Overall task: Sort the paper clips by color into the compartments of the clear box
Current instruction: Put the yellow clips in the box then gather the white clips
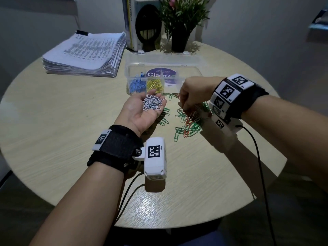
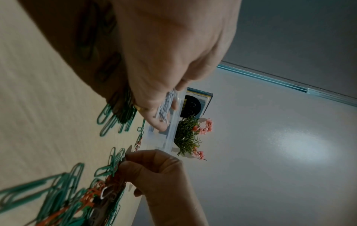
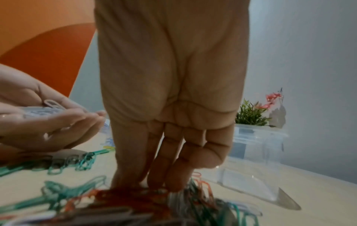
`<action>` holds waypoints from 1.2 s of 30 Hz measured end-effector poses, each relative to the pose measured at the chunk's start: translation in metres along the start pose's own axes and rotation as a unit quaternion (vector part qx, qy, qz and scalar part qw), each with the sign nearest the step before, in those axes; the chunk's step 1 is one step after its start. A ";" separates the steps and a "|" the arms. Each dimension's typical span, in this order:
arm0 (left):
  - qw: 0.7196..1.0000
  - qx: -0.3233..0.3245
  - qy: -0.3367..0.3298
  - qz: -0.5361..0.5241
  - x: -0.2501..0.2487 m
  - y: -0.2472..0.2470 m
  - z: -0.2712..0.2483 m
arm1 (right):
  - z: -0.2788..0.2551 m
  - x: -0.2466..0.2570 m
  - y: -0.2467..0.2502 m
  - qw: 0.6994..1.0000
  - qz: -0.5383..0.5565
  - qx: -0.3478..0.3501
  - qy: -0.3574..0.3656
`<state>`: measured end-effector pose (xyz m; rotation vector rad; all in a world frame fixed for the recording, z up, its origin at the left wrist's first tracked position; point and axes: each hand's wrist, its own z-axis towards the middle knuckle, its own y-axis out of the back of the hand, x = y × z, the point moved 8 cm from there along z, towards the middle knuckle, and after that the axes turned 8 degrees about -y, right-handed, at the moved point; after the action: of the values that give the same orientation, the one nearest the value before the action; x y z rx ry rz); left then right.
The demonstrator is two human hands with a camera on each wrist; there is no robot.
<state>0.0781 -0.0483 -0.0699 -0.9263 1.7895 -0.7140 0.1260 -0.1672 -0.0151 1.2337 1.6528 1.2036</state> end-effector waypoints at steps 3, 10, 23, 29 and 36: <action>1.000 0.001 -0.002 0.001 0.000 -0.001 0.000 | 0.001 -0.002 -0.005 1.000 0.006 0.006 -0.004; 1.000 0.005 -0.002 -0.001 0.001 0.000 0.000 | -0.001 0.001 -0.005 1.000 -0.012 0.003 0.003; 1.000 0.006 -0.003 -0.007 0.000 0.001 0.000 | -0.024 -0.007 -0.013 0.997 0.039 0.064 0.026; 1.000 0.002 -0.006 -0.008 0.000 0.002 0.000 | -0.022 -0.008 -0.018 0.997 0.002 0.064 0.030; 1.000 0.006 -0.005 0.003 0.000 0.001 0.001 | -0.019 -0.011 -0.011 0.998 0.021 0.059 0.025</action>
<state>0.0784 -0.0481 -0.0712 -0.9152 1.7762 -0.7152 0.1079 -0.1833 -0.0200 1.3260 1.7642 1.1866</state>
